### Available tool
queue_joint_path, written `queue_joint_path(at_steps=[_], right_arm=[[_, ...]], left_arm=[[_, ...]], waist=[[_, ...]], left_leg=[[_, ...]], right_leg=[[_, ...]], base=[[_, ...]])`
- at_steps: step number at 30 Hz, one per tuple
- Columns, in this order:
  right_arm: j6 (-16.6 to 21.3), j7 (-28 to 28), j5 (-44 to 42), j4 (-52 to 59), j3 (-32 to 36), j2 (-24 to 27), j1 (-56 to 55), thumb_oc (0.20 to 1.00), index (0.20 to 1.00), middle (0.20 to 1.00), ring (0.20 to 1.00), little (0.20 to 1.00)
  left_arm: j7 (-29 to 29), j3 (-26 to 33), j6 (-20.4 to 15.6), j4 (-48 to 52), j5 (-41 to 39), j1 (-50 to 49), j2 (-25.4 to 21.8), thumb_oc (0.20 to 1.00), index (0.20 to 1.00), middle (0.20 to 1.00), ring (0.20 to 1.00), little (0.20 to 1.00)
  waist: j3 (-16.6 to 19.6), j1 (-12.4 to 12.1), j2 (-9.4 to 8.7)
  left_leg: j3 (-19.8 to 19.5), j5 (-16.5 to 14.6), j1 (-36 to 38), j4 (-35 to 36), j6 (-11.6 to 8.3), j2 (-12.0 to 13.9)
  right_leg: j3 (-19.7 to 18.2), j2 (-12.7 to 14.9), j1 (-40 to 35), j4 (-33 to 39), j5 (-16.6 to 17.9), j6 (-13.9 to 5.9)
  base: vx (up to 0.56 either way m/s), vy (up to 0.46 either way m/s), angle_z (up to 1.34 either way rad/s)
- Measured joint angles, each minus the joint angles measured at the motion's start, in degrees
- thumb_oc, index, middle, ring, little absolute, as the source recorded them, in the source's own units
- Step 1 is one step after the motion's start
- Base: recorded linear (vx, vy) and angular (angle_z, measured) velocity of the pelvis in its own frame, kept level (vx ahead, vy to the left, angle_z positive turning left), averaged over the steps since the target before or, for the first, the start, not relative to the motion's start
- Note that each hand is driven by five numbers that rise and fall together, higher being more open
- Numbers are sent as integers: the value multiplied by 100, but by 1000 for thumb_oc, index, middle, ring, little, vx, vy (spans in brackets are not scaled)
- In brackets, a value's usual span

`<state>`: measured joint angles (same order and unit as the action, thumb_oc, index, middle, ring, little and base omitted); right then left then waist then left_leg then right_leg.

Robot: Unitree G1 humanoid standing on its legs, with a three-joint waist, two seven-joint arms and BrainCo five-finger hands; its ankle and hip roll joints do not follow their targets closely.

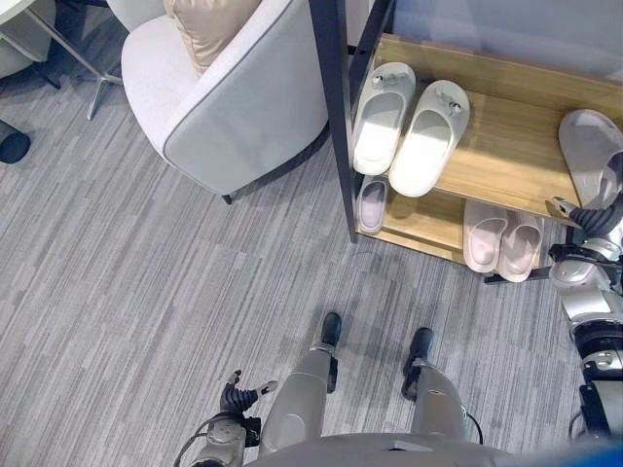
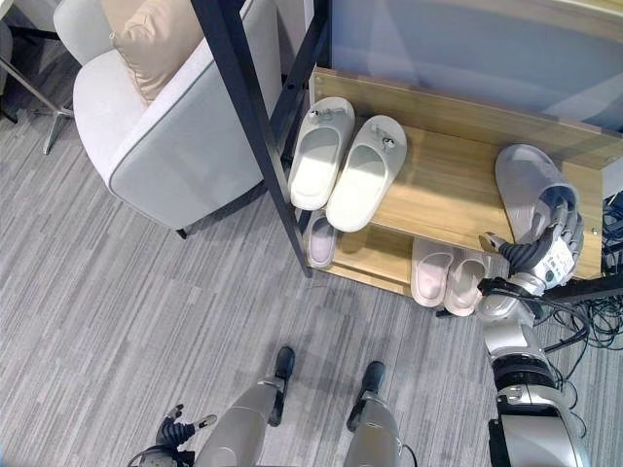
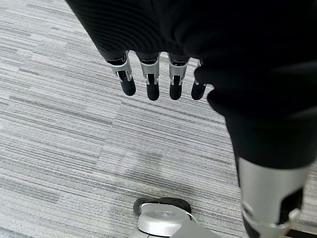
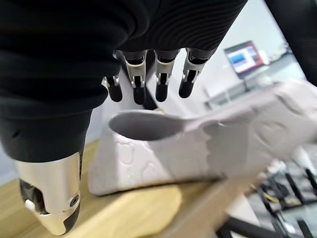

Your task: Arrange the slippers neatly on the shoe rack.

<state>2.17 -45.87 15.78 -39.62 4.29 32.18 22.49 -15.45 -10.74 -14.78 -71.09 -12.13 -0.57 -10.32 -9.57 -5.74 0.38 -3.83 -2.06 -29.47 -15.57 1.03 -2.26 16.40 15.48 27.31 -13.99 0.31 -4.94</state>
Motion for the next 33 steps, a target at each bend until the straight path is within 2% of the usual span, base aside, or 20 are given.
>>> queue_joint_path(at_steps=[5,9,13,20,22,25,26,28,29,31,33], right_arm=[[153,-34,-504,41,20,-554,-34,1000,1000,1000,1000,1000],[247,191,-888,95,-98,-764,-52,1000,1000,1000,1000,1000],[323,314,-1110,363,-213,-940,-81,1000,1000,1000,1000,1000],[609,911,-1629,1018,-309,-1152,-342,1000,1000,1000,1000,1000],[622,946,-1504,1458,-166,-1072,-547,1000,1000,1000,1000,1000],[611,803,-1090,1541,4,-995,-556,1000,1000,1000,1000,1000],[558,678,-692,1536,85,-692,-611,1000,1000,1000,1000,1000],[512,495,-547,1512,325,-577,-539,1000,1000,1000,1000,1000],[405,479,-309,950,313,-61,-371,1000,1000,1000,1000,1000],[249,463,-341,-420,142,547,373,1000,1000,1000,1000,1000],[206,460,-504,-880,59,676,816,1000,1000,1000,1000,1000]], left_arm=[[-5,8,100,-125,38,-63,21,1000,1000,1000,1000,1000],[-6,16,174,-124,39,-93,19,1000,1000,1000,1000,1000],[-7,15,204,-121,39,-102,10,1000,1000,1000,1000,1000],[2,186,216,-124,37,-101,-11,1000,1000,1000,1000,1000],[7,257,221,-130,41,-114,-33,1000,1000,1000,1000,1000],[10,386,248,-150,62,-113,-27,1000,1000,1000,1000,1000],[9,394,258,-151,219,-101,-28,1000,1000,1000,1000,1000],[9,392,267,-207,247,-112,-32,1000,1000,1000,1000,1000],[7,361,223,-191,278,-92,-51,1000,1000,1000,1000,1000],[8,301,206,-223,278,-72,-192,1000,1000,1000,1000,1000],[10,174,207,-268,278,-68,-252,1000,1000,1000,1000,1000]], waist=[[139,21,-18],[345,21,-92],[362,28,-121],[354,21,-187],[314,14,-248],[285,50,-333],[275,22,-337],[273,23,-338],[257,-18,-315],[252,-21,-315],[238,-20,-293]], left_leg=[[12,1,124,77,-1,-3],[17,1,259,198,-1,-2],[16,0,259,182,0,-3],[16,-1,272,158,-2,3],[20,0,287,147,4,-28],[5,-43,279,156,10,13],[-5,-44,279,174,0,1],[1,-41,281,175,1,10],[-7,-41,277,188,2,-2],[-1,-41,285,211,3,6],[3,-40,303,245,2,11]], right_leg=[[4,-4,-116,66,-4,2],[5,-30,-257,228,4,8],[8,-31,-269,231,4,8],[30,-38,-330,279,27,12],[62,-45,-375,335,105,-21],[81,-38,-387,362,70,-25],[96,-41,-387,354,33,-6],[98,-49,-382,356,35,-15],[102,-40,-382,363,53,-41],[103,-45,-378,373,53,-44],[103,-52,-380,391,49,-41]], base=[[20,2,0],[12,3,-2],[0,0,0],[-8,4,0],[-15,8,1],[62,-28,2],[-3,-21,5],[-8,-16,0],[0,0,0],[-6,-16,0],[7,-9,-2]])
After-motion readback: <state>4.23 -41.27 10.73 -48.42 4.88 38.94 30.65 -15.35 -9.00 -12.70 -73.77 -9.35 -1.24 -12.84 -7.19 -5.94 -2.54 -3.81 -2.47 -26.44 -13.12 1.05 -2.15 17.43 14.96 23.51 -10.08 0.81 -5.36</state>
